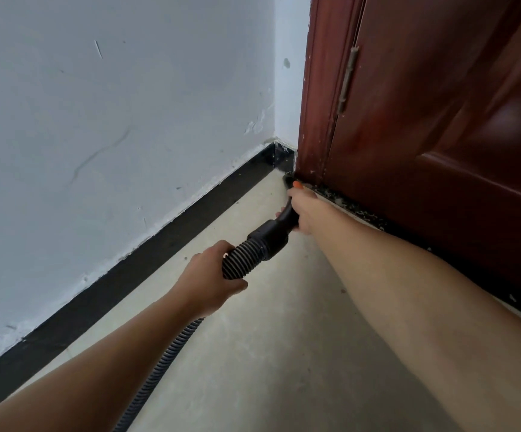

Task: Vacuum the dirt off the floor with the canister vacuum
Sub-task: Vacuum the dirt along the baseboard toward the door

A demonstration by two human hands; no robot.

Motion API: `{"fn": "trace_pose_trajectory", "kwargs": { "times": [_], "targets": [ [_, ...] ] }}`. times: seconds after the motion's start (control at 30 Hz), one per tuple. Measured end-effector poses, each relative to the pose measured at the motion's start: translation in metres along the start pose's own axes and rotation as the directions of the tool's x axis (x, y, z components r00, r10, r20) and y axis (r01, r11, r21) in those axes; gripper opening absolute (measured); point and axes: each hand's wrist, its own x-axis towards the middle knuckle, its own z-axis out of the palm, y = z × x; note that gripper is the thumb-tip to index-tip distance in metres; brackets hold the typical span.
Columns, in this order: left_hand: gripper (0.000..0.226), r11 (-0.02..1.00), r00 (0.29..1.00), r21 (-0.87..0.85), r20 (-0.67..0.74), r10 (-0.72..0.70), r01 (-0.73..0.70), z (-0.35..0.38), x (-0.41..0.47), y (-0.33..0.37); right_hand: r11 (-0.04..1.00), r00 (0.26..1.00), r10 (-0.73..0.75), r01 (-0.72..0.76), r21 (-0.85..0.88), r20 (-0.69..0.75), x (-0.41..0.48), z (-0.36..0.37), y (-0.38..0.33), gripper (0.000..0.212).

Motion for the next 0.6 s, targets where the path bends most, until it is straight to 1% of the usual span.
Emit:
{"fn": "trace_pose_trajectory", "kwargs": {
  "times": [0.2, 0.3, 0.4, 0.5, 0.57, 0.6],
  "targets": [
    [0.049, 0.995, 0.998, -0.089, -0.022, -0.052, 0.049, 0.0, 0.001, -0.013, 0.997, 0.999, -0.045, 0.044, -0.069, -0.004, 0.036, 0.032, -0.004, 0.04],
    [0.048, 0.996, 0.998, -0.077, -0.039, -0.048, 0.044, -0.004, 0.005, -0.019, 1.0, 1.0, -0.03, 0.03, -0.009, -0.004, 0.031, 0.033, -0.005, 0.039],
    [0.046, 0.999, 0.999, -0.044, 0.015, -0.032, 0.033, -0.008, 0.006, -0.023, 0.996, 0.999, -0.006, 0.01, 0.086, -0.04, 0.016, 0.02, 0.005, 0.04],
    [0.048, 1.0, 0.996, -0.003, 0.093, 0.013, -0.013, -0.006, 0.002, -0.019, 0.976, 0.994, 0.03, -0.006, 0.217, -0.106, 0.006, -0.005, 0.024, 0.026],
    [0.049, 0.998, 0.988, 0.02, 0.139, 0.061, -0.065, -0.002, -0.001, -0.012, 0.967, 0.99, 0.041, -0.005, 0.254, -0.134, 0.0, -0.023, 0.032, 0.013],
    [0.049, 0.995, 0.983, 0.028, 0.16, 0.086, -0.092, -0.001, -0.002, -0.008, 0.965, 0.987, 0.039, 0.002, 0.264, -0.153, -0.003, -0.031, 0.034, 0.01]
  ]
}}
